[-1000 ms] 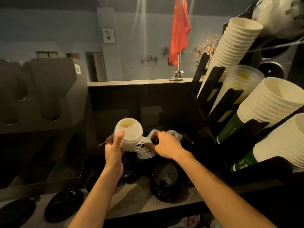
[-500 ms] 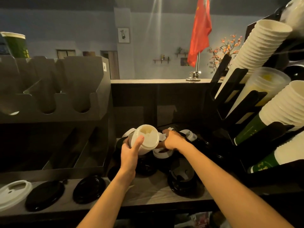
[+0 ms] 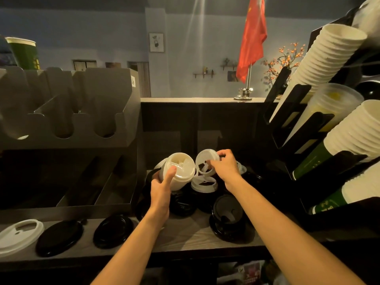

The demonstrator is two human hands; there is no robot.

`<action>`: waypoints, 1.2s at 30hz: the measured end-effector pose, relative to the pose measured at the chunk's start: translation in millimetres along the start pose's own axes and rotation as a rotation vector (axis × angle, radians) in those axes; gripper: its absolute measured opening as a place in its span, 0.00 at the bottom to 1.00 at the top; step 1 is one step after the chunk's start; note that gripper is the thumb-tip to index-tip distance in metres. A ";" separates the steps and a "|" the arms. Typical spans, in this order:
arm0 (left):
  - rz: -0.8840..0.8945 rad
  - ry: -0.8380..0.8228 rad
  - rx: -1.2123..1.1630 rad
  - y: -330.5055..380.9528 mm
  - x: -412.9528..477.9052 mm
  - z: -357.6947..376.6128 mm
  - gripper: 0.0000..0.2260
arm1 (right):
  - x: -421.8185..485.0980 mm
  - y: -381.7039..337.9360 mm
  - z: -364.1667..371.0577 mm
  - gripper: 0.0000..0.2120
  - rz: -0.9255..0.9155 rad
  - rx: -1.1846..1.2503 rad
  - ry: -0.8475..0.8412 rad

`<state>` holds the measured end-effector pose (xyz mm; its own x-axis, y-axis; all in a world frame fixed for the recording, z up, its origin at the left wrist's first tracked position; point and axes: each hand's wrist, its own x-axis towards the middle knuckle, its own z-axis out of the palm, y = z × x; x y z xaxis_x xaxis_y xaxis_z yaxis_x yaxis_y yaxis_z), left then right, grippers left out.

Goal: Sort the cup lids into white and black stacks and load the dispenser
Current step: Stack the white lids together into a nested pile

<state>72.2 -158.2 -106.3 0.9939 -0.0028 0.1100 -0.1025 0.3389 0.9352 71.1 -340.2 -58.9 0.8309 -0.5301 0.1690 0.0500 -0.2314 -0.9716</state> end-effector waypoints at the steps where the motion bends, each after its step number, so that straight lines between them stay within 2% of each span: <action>1: -0.006 0.002 -0.004 -1.1 0.5 0.4 0.47 | -1.7 -1.2 -1.8 0.21 0.026 0.097 0.008; 4: -0.011 0.010 -0.011 -1.6 2.1 0.1 0.49 | -4.3 -3.9 -5.0 0.30 0.106 0.274 -0.025; 8: -0.007 0.013 -0.007 -1.6 4.5 -1.1 0.53 | -11.6 -13.6 -4.9 0.22 0.187 0.611 -0.114; 14: -0.052 0.046 -0.025 -5.9 10.5 -6.8 0.57 | -20.5 -16.7 -1.0 0.14 0.251 0.751 -0.131; 19: -0.062 0.043 -0.053 -6.3 11.6 -6.2 0.54 | -23.9 -15.2 2.7 0.12 0.263 0.681 -0.135; 24: -0.049 0.009 -0.122 -6.1 12.5 -6.0 0.44 | -31.6 -15.4 4.8 0.26 0.163 0.550 -0.243; 29: -0.038 -0.026 -0.155 -5.4 12.9 -4.6 0.50 | -41.8 -18.5 8.1 0.17 0.033 0.279 -0.275; 36: -0.032 -0.100 -0.181 -7.8 14.8 -5.9 0.56 | -43.3 -14.3 13.2 0.22 0.030 0.100 -0.279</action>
<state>88.0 -155.4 -114.0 0.9867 -0.1067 0.1229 -0.0534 0.5010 0.8638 41.7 -303.2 -54.5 0.9525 -0.2872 0.1014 0.0660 -0.1303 -0.9893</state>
